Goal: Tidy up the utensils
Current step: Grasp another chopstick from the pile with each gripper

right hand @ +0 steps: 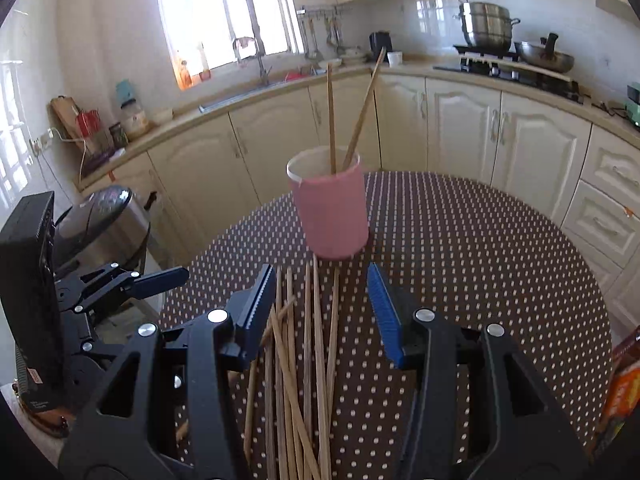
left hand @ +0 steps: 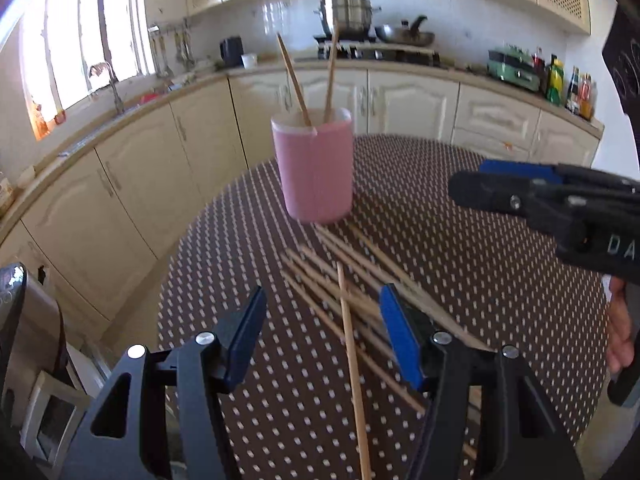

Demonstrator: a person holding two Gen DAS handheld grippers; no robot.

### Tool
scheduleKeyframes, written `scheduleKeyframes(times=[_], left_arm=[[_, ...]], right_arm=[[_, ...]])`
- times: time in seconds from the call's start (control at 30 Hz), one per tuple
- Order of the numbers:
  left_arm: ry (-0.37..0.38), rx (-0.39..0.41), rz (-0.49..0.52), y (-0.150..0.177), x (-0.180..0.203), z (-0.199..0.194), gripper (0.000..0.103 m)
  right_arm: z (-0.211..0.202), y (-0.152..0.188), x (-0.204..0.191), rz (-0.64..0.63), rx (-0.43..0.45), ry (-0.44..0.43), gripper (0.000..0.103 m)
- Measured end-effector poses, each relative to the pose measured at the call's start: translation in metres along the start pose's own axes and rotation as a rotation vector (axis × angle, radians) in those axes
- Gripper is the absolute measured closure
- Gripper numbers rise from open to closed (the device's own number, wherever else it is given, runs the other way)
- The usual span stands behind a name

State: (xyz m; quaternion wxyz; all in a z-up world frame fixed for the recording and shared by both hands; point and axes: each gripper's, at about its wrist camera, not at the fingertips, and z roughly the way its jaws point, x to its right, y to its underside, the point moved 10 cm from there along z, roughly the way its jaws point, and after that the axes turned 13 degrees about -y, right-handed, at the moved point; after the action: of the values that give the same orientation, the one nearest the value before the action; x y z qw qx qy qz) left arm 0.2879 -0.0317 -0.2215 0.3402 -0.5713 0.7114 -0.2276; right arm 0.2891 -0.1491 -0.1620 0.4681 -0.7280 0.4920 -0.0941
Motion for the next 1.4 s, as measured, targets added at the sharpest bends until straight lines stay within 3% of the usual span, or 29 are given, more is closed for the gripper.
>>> scheduleKeyframes(times=[0.23,0.43,0.53,0.67,0.73,0.8,0.9,1.17,1.27,1.4], left_arm=[[0.058,-0.125,0.029,0.044,0.017,0.016,0.044],[0.064,-0.169,0.023,0.062,0.022,0.024,0.046],[0.103,-0.187,-0.018,0.065,0.020,0.027,0.061],[0.151,-0.201,-0.050,0.067,0.021,0.025,0.071],[0.178,-0.208,-0.065,0.068,0.023,0.024,0.090],[0.157,-0.215,-0.079,0.070,0.017,0.027,0.097],[0.189,-0.236,-0.136,0.069,0.012,0.027,0.097],[0.092,-0.239,-0.201,0.071,-0.006,0.030,0.097],[0.021,-0.248,-0.240,0.071,-0.022,0.033,0.097],[0.038,-0.268,-0.274,0.068,-0.027,0.037,0.097]], right_arm=[[0.012,0.030,0.004,0.026,-0.098,-0.002,0.055],[0.022,0.049,0.008,0.033,-0.169,0.003,0.055],[0.026,0.053,0.011,0.037,-0.188,0.009,0.055],[0.035,0.056,0.015,0.046,-0.216,0.019,0.055],[0.039,0.058,0.017,0.048,-0.239,0.025,0.055],[0.042,0.060,0.020,0.052,-0.255,0.024,0.055],[0.048,0.062,0.023,0.065,-0.284,0.017,0.055],[0.067,0.062,0.027,0.047,-0.347,0.039,0.056],[0.074,0.058,0.033,0.050,-0.353,0.060,0.063],[0.086,0.056,0.035,0.049,-0.400,0.063,0.067]])
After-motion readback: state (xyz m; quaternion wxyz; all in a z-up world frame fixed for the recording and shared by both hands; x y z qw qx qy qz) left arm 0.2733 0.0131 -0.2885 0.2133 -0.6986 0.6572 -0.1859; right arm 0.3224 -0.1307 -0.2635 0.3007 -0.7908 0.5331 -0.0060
